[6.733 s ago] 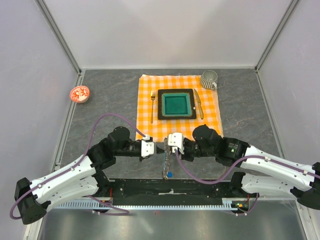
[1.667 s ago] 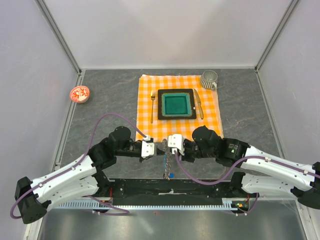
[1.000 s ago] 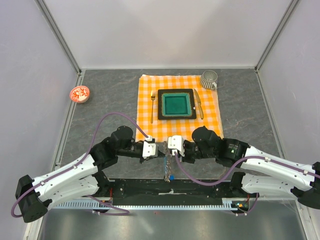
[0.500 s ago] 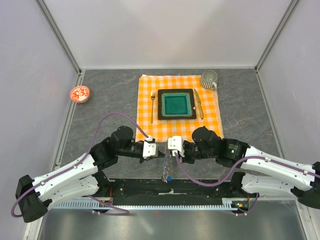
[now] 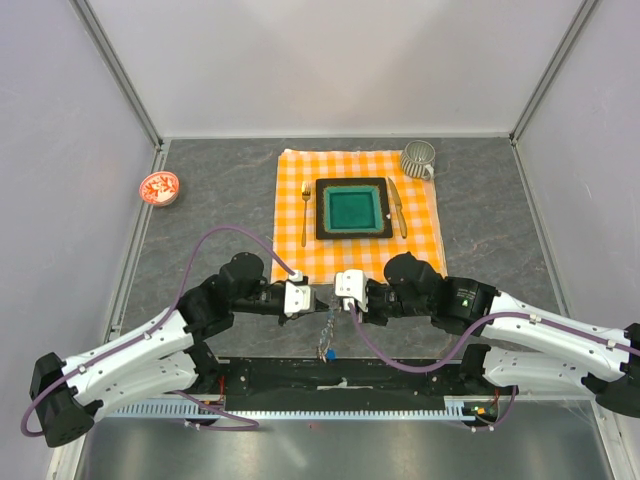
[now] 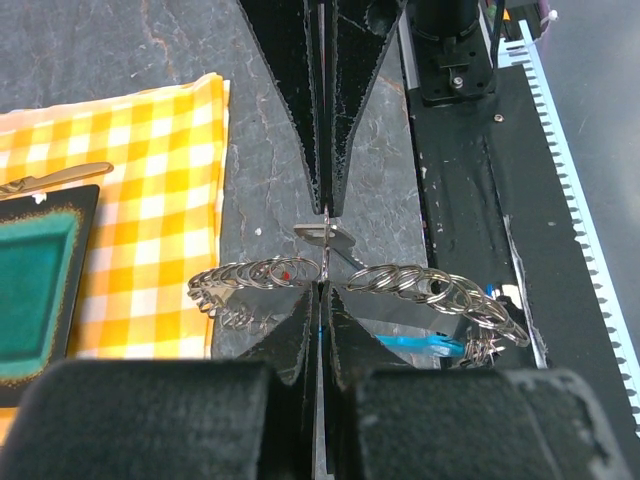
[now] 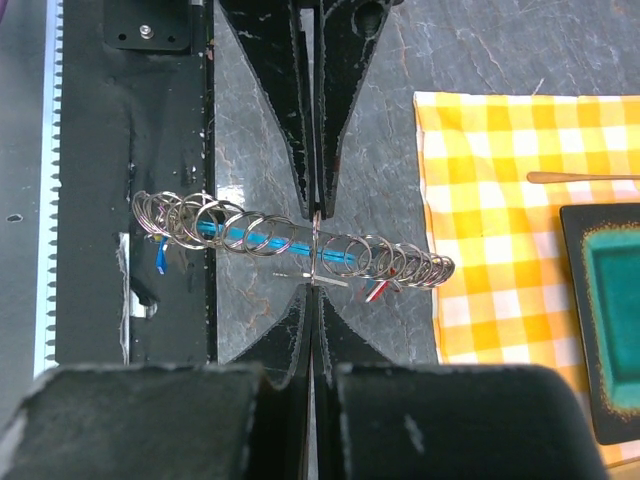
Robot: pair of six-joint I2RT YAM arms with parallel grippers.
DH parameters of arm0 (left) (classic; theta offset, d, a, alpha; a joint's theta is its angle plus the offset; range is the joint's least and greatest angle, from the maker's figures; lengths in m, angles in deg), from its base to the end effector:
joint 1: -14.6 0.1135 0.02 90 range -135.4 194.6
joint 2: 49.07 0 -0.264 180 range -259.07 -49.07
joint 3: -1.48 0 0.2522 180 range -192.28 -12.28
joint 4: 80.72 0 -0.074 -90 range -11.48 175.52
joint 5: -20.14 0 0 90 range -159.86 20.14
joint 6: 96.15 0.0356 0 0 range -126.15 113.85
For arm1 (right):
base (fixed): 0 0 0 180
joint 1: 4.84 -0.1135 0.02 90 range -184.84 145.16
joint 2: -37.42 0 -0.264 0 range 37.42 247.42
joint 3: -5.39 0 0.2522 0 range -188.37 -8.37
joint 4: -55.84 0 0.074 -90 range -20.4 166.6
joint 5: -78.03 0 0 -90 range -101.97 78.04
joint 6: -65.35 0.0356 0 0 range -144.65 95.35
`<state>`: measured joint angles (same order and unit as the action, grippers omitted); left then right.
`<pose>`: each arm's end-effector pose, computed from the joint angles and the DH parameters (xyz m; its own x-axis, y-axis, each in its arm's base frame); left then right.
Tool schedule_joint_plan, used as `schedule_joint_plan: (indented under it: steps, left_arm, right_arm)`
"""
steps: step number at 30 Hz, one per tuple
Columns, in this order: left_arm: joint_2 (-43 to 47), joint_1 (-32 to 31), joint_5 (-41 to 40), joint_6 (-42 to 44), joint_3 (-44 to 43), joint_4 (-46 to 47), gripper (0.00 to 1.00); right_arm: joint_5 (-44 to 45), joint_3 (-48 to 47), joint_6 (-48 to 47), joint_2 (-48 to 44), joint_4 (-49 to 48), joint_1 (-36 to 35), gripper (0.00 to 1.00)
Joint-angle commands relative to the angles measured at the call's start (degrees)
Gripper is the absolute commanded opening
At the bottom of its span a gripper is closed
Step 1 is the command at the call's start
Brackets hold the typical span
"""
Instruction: Put the keys on the keyring
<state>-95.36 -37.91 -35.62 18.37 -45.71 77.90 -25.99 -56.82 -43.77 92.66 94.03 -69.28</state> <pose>0.0977 -0.1603 0.2721 0.2116 0.2878 -0.9340 0.9770 -0.0380 0.2097 0.0840 0.1956 0.3047 0.1047 -0.5177 -0.8491 -0.9847 0.0658 -0.1615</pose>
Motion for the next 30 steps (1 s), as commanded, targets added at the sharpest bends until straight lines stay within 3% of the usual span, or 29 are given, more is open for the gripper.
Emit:
schedule_joint_plan:
  steps: [1,30]
  left_arm:
    - [1.7,-0.3,0.0,0.4,-1.8,5.4,0.02]
    - [1.9,-0.2,0.4,-0.1,-1.6,5.9,0.02]
  right_arm:
    - [1.9,-0.1,0.7,0.2,-2.3,-0.5,0.0]
    - [3.3,-0.2,1.0,0.6,-2.4,-0.5,0.0]
